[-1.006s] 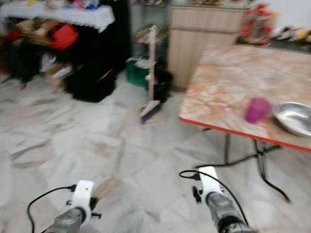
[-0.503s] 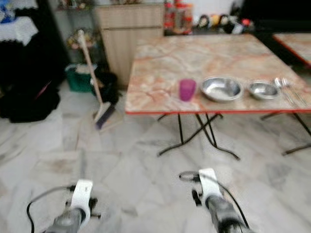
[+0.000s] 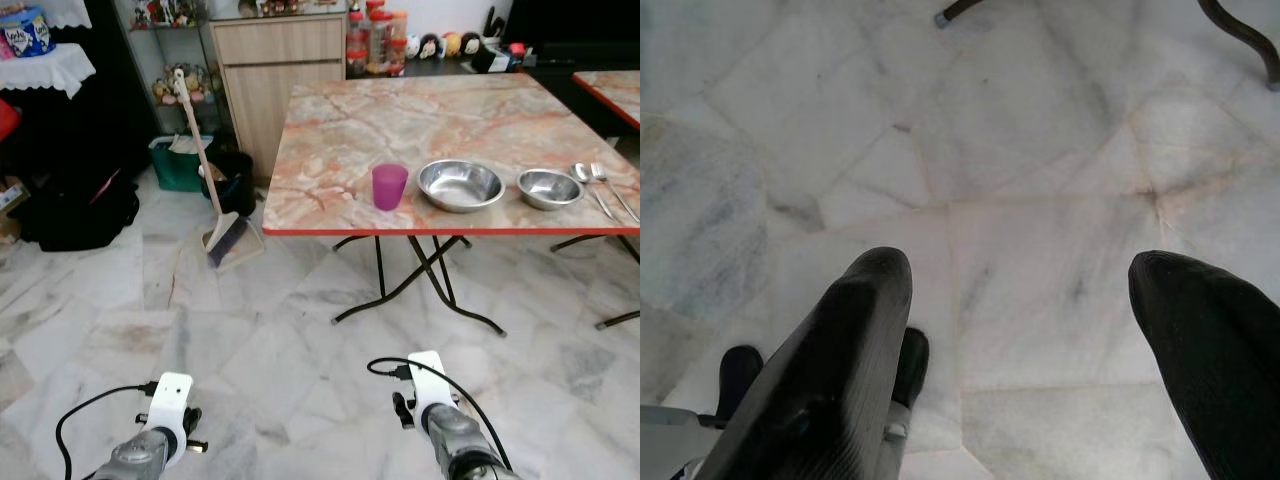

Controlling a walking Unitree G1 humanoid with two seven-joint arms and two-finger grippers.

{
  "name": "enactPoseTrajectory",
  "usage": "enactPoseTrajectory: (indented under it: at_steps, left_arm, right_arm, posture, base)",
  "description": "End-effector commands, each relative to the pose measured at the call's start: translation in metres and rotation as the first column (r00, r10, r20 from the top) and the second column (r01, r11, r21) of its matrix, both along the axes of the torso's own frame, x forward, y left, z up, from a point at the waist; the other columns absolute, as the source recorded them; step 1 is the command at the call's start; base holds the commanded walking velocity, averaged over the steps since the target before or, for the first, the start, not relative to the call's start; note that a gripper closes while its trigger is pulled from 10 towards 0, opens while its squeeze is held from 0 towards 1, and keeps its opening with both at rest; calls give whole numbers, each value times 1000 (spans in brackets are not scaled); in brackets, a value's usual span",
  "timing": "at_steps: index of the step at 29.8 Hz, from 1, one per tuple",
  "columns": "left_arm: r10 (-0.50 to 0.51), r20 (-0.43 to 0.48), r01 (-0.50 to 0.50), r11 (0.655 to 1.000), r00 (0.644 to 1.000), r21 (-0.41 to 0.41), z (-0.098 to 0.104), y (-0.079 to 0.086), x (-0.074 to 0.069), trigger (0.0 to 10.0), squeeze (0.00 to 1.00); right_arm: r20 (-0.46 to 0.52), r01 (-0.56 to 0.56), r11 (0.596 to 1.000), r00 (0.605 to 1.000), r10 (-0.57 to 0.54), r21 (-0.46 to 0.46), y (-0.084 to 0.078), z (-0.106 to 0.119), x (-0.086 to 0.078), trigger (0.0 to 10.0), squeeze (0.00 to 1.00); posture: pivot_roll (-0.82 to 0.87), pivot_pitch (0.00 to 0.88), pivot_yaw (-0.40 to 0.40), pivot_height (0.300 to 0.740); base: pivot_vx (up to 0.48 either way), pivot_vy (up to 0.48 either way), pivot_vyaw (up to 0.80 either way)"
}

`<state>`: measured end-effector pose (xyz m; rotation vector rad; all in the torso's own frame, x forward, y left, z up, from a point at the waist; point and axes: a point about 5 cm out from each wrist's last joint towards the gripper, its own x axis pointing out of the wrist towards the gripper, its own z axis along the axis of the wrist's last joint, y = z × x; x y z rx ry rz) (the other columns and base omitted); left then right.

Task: Setting the table

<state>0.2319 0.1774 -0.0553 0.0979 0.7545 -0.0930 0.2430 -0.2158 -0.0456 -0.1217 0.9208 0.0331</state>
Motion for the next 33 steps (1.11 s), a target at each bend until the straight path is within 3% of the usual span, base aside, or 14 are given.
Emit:
enactPoseTrajectory:
  at_steps: [1,33]
  left_arm:
    - [-18,-22,19,1000,1000,25,-2,3,-3,10000,0]
    - [-14,-15,15,1000,1000,12,-1,3,-2,10000,0]
  right_arm:
    - [22,7,1000,1000,-8,9,0,3,4,10000,0]
    - [20,6,1000,1000,-6,3,-1,4,5,10000,0]
  posture:
    - [-66,0,44,740]
    - [-59,22,44,740]
  base:
    - [0,-255,0]
    - [0,-238,0]
